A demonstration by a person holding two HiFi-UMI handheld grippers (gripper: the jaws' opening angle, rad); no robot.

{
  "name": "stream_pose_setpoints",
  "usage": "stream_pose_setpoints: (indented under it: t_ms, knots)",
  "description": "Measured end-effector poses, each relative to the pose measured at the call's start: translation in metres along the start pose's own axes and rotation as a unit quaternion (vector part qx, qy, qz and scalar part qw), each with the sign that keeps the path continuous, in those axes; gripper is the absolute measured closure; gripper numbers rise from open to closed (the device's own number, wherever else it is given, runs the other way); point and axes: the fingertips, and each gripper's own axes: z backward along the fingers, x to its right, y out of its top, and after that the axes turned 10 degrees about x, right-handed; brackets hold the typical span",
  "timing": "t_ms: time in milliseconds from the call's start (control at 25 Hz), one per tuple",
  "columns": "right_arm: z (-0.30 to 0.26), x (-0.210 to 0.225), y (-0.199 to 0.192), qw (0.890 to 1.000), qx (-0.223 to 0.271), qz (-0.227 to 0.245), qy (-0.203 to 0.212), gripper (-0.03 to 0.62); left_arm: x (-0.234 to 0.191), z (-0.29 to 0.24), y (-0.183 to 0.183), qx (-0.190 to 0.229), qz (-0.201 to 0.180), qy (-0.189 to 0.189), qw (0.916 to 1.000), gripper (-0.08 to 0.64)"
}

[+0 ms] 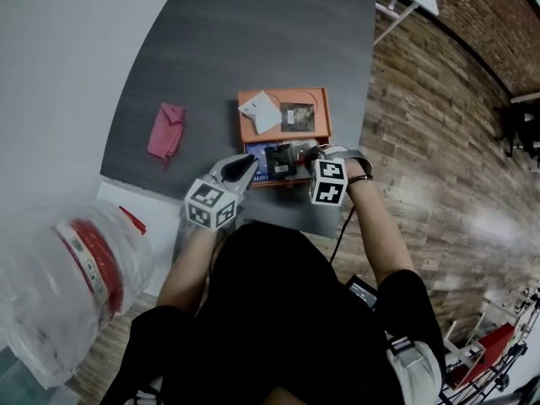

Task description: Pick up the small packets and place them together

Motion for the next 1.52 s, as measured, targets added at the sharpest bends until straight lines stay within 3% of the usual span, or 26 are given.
stream_pose_setpoints:
  t_ms: [440,640,1120,1520]
  knots:
    - [0.033,-0.004,0.015,0.998,0.030,-0.047,-0.030,0.569,0.012,-0.010,0.011,-0.012,-0.017,-0.034,0.9992,0.515]
    - [0.064,0.022,0.028,0.993,0.059,-0.059,-0.077,0.571,0.017,-0.016,0.021,-0.007,-0.021,-0.043,0.9988,0.515]
    - [0.075,0.082,0.042,0.990,0.055,-0.019,-0.126,0.571,0.002,-0.019,0.050,0.015,-0.036,-0.027,0.9989,0.515]
    - [0.052,0.116,0.030,0.991,0.029,-0.019,-0.128,0.570,-0.014,-0.016,0.053,0.017,-0.029,-0.007,0.9994,0.515]
